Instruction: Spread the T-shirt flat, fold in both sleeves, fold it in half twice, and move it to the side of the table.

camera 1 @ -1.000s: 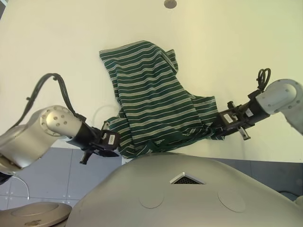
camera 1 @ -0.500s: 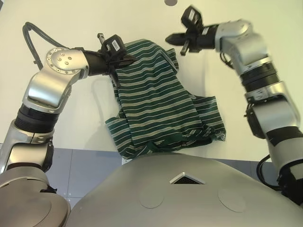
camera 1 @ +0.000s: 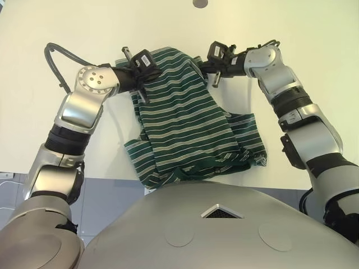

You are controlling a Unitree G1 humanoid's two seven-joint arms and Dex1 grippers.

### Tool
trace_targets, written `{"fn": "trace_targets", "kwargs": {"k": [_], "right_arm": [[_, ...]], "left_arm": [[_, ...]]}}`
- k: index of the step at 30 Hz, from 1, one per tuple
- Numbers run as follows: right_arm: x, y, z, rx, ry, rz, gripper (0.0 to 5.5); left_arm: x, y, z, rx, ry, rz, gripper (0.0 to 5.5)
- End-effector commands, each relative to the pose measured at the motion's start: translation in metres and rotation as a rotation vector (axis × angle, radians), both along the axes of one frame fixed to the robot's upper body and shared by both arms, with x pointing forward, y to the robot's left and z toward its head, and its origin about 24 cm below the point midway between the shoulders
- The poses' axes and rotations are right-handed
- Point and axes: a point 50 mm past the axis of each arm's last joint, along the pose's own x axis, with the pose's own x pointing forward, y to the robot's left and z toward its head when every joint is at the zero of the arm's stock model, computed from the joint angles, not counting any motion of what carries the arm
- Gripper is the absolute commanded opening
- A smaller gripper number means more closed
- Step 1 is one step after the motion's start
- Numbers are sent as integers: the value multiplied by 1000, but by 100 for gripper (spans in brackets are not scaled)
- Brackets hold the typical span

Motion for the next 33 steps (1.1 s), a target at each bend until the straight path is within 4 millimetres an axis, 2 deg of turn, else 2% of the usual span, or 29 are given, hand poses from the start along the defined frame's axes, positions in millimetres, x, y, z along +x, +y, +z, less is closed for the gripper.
{"fn": "trace_targets", "kwargs": {"k": [1, 3, 6, 9, 14, 17, 19, 21, 22, 23, 25, 27, 30, 33], "right_arm": [[-1, -34, -11, -206, -106, 21, 2], [3, -49, -6, -196, -68, -13, 2], [21, -65, 7, -63, 23, -237, 2], [38, -59, 16, 20, 38, -423, 2], [45, -60, 15, -26, -45, -570, 2], [54, -60, 30, 17, -170, -635, 2], [62, -61, 52, 155, -215, -654, 2], [65, -66, 70, 288, -194, -599, 2], [63, -67, 74, 325, -152, -544, 2], [57, -68, 70, 312, -81, -442, 2], [35, -76, 46, 195, 65, -245, 2], [21, -77, 30, 135, 152, -155, 2], [9, -64, 14, 130, 225, -104, 2], [1, -58, -3, 100, 253, -117, 2]], "left_arm": [[-1, -4, 1, 2, -21, 8, 1], [-2, -4, 0, -3, -20, 15, 1], [-1, -5, -2, -14, -20, 29, 1], [3, -9, -2, -22, -24, 31, 1], [11, -10, 3, -32, -49, 54, 1], [10, -12, 2, -37, -46, 62, 1], [4, -11, 2, -36, -29, 59, 1], [-9, -5, 1, -29, 7, 51, 1], [-17, -3, -1, -22, 33, 43, 1], [-26, 1, -3, -7, 60, 36, 1], [-40, 6, -10, 35, 116, 29, 1], [-43, 15, -20, 93, 136, 77, 1], [-31, 34, -34, 245, 92, 169, 1], [-17, 39, -34, 292, 49, 163, 1]]}}
